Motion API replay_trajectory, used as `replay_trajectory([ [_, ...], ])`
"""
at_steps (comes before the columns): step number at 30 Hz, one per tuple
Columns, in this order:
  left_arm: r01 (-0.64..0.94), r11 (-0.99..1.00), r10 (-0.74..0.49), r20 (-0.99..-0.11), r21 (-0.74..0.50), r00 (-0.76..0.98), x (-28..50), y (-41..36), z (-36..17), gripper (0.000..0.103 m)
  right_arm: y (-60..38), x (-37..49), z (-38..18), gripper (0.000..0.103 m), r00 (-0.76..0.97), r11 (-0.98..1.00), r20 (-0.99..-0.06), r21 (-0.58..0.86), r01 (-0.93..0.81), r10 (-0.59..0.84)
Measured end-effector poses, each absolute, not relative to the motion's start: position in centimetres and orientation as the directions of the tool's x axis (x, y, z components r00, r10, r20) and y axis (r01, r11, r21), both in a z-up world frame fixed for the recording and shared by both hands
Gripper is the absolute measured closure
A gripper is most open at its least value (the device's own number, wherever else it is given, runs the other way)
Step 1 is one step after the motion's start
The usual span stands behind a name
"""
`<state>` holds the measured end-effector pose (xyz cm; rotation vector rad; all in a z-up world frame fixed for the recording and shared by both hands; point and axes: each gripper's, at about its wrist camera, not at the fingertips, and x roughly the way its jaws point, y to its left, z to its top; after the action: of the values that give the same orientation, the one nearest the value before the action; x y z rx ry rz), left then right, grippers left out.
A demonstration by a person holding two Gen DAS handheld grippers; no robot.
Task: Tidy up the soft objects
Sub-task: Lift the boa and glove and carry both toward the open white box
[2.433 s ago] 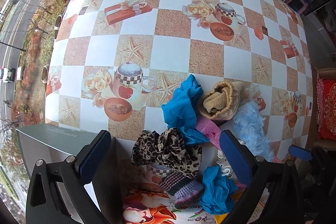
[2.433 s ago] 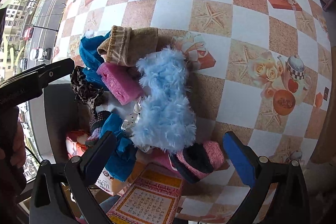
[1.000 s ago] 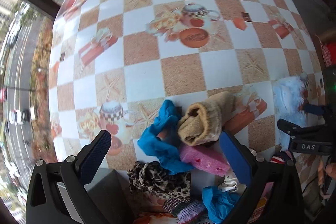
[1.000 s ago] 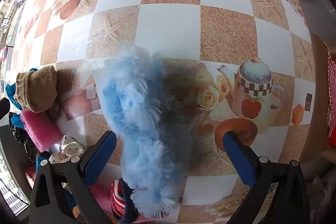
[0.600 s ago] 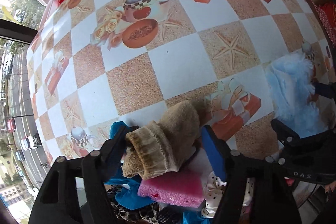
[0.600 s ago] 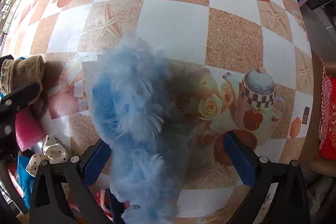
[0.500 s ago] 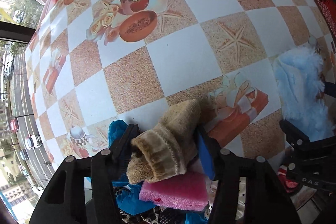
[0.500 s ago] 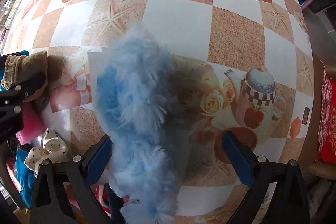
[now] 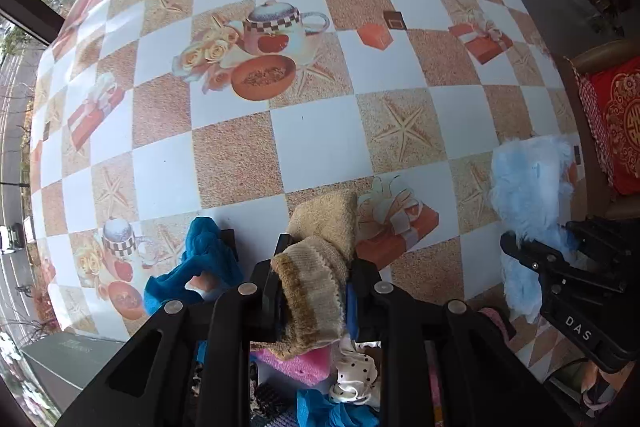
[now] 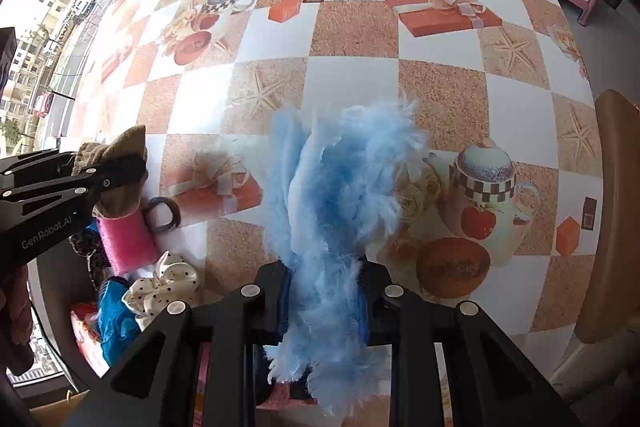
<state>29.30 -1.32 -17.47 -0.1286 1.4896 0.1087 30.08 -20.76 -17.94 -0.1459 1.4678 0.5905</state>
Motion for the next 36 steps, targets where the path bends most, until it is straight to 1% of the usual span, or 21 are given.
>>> replay_trajectory([
  [5,-0.158,0.987,-0.001,-0.992,-0.021,0.127,27.7,-2.0,-14.4,0.079,-22.2,28.1,-15.1,0.077,0.002,0.844,-0.944,0.293,-0.45,0.329],
  [9,-0.157,0.987,0.007,-0.986,-0.019,0.164,26.0,-3.8,-12.6,0.079,-24.5,28.1,-13.2,0.077,-0.009,0.837,-0.938,0.314,-0.447,0.347],
  [14,-0.18,0.983,0.007,-0.985,-0.025,0.171,21.4,-5.4,-10.7,0.079,-25.6,27.5,-13.3,0.077,-0.026,0.829,-0.928,0.344,-0.44,0.371],
  [16,-0.197,0.98,0.011,-0.986,-0.022,0.164,19.5,-5.3,-10.4,0.079,-24.5,27.3,-14.9,0.077,-0.032,0.828,-0.925,0.353,-0.435,0.378],
  [22,-0.207,0.978,0.0,-0.987,-0.033,0.159,13.9,-5.9,-9.6,0.079,-26.4,24.0,-15.2,0.077,-0.052,0.843,-0.929,0.354,-0.404,0.366],
  [30,-0.106,0.991,-0.061,-0.984,-0.079,0.169,8.1,-7.6,-9.5,0.079,-28.7,17.8,-15.3,0.077,-0.05,0.891,-0.947,0.315,-0.329,0.316],
  [36,-0.043,0.992,-0.114,-0.978,-0.123,0.172,3.6,-7.8,-8.9,0.079,-28.7,12.7,-14.4,0.077,-0.056,0.904,-0.956,0.289,-0.315,0.287],
])
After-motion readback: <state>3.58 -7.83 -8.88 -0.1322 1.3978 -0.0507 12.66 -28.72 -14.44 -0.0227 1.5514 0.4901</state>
